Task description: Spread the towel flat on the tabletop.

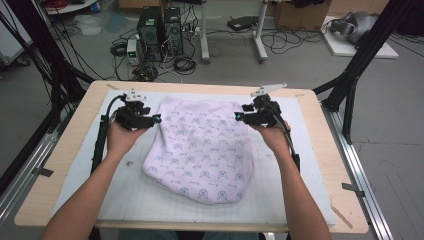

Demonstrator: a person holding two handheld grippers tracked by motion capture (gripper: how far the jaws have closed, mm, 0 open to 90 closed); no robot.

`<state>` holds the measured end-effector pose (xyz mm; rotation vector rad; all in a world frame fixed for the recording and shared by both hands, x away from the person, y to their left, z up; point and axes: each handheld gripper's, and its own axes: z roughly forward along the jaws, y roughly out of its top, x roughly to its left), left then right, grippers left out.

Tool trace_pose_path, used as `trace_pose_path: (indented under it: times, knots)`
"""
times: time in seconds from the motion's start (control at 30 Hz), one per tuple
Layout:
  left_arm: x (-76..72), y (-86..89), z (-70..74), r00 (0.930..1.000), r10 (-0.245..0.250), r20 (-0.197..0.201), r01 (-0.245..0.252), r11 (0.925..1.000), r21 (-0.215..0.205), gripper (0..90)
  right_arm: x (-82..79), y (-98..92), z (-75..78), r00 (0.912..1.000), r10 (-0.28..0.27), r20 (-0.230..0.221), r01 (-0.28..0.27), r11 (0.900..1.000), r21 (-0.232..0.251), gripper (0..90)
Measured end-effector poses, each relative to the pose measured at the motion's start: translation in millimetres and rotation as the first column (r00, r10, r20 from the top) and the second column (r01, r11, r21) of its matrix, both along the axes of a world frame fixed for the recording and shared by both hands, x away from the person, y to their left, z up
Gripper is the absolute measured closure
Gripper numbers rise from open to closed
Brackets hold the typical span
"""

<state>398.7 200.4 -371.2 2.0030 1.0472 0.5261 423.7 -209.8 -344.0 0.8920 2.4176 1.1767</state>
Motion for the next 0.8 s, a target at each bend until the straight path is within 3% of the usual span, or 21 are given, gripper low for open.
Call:
trace_pose_path:
  times: [0.03, 0.13, 0.2, 0.27, 0.33, 0.4, 0.57, 0.63, 0.73, 0.8]
  knots:
    - [-4.8, 1.0, -4.7, 0.9996, -0.017, -0.021, 0.017, 0.9998, 0.005, 48.2, -5.6, 1.1, -3.8, 0.9999, 0.014, -0.005, -0.014, 1.000, -0.021, 52.2]
    - [-22.8, 2.6, -14.3, 0.9981, -0.055, -0.028, 0.055, 0.9985, -0.003, 46.9, -23.6, 2.5, -10.7, 0.9977, 0.063, -0.027, -0.062, 0.998, 0.006, 50.3]
    - [-35.4, 4.1, -18.0, 0.9969, -0.076, -0.020, 0.076, 0.9970, -0.013, 46.2, -37.4, 3.8, -13.0, 0.9950, 0.097, -0.025, -0.096, 0.995, 0.038, 49.7]
    - [-46.9, 5.4, -19.7, 0.9946, -0.101, -0.026, 0.100, 0.9948, -0.020, 45.0, -51.7, 6.4, -15.9, 0.9912, 0.130, -0.026, -0.129, 0.991, 0.046, 48.5]
    - [-59.0, 6.0, -20.0, 0.9919, -0.125, -0.020, 0.125, 0.9921, 0.000, 44.5, -66.4, 8.7, -19.4, 0.9859, 0.166, -0.022, -0.165, 0.985, 0.048, 47.8]
    - [-70.4, 7.7, -20.9, 0.9898, -0.142, -0.009, 0.142, 0.9897, -0.014, 44.2, -82.2, 9.7, -22.8, 0.9814, 0.191, -0.017, -0.190, 0.981, 0.050, 47.4]
    - [-94.1, 12.6, -23.9, 0.9840, -0.178, -0.004, 0.178, 0.9838, -0.023, 43.5, -109.7, 9.3, -31.0, 0.9734, 0.229, -0.006, -0.228, 0.971, 0.067, 46.2]
    - [-103.8, 15.0, -26.4, 0.9814, -0.192, -0.002, 0.192, 0.9804, -0.046, 42.9, -120.4, 8.1, -34.8, 0.9700, 0.243, 0.003, -0.243, 0.967, 0.082, 46.1]
    - [-119.0, 17.8, -30.3, 0.9749, -0.223, 0.004, 0.223, 0.9734, -0.054, 42.0, -137.3, 5.1, -42.4, 0.9647, 0.263, 0.004, -0.263, 0.960, 0.101, 46.1]
    - [-126.2, 18.3, -34.8, 0.9695, -0.245, -0.013, 0.244, 0.9680, -0.061, 40.5, -147.0, 4.0, -49.3, 0.9605, 0.278, 0.004, -0.278, 0.956, 0.092, 46.1]
